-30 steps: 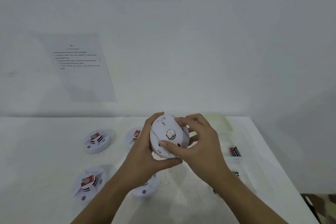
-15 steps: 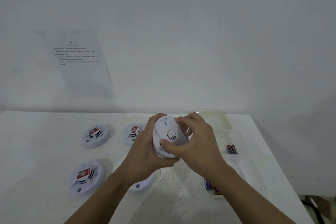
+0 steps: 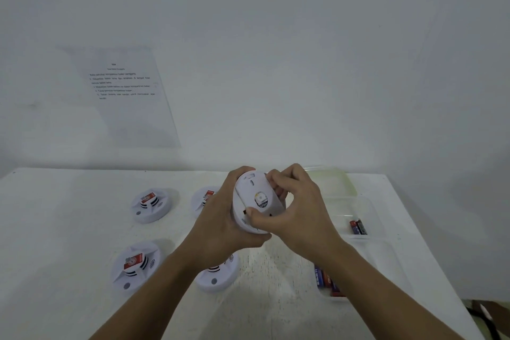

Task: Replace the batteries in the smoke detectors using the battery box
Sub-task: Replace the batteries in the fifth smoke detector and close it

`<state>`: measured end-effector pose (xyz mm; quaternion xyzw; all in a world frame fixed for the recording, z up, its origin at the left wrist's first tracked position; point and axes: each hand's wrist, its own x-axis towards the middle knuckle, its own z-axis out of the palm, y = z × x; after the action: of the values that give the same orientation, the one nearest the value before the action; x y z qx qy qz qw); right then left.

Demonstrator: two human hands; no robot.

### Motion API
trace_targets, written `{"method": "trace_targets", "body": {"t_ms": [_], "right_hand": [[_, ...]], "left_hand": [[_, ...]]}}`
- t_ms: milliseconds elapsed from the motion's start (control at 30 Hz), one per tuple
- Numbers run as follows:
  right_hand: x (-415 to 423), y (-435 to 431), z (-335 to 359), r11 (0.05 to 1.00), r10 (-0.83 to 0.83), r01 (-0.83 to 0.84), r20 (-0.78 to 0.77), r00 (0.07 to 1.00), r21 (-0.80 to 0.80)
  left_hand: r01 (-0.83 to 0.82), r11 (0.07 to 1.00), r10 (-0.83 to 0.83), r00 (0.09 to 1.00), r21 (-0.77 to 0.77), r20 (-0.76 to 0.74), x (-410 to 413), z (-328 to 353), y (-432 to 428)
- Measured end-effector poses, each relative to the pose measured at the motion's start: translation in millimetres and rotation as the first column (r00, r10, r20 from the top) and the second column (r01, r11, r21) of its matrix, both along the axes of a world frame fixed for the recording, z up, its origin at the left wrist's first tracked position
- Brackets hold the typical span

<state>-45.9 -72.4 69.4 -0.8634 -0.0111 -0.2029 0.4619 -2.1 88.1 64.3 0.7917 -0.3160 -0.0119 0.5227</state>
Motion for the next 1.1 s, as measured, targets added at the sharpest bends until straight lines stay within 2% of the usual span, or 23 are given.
{"method": "trace_targets", "body": {"t_ms": [200, 467, 800, 900, 1100], "right_hand": [[-0.7, -4.0, 0.7, 0.999, 0.045, -0.045, 0.032, 0.999, 0.016], [-9.0, -15.8, 5.7, 0.982, 0.101, -0.099, 0.006, 0.995, -0.158], [-9.6, -15.2, 2.6, 0.991, 0.136, -0.136, 0.003, 0.991, -0.016], [-8.9, -17.7, 0.5, 0.985, 0.174, -0.174, 0.023, 0.984, 0.007], [-6.2, -31.3, 10.7, 0.969, 0.247, -0.246, 0.022, 0.969, -0.015]], "left_hand": [[-0.002, 1.0, 0.002, 1.0, 0.021, 0.015, -0.5, 2.5, 0.7], [0.006, 1.0, -0.006, 1.0, 0.015, 0.012, 2.5, 2.8, 3.1], [0.118, 0.992, -0.118, 0.993, 0.051, -0.017, 6.0, 2.6, 0.5], [0.152, 0.984, -0.152, 0.988, 0.088, -0.009, 6.8, 5.9, -0.5], [0.159, 0.985, -0.158, 0.987, 0.061, -0.018, 8.3, 12.8, -3.7]]}}
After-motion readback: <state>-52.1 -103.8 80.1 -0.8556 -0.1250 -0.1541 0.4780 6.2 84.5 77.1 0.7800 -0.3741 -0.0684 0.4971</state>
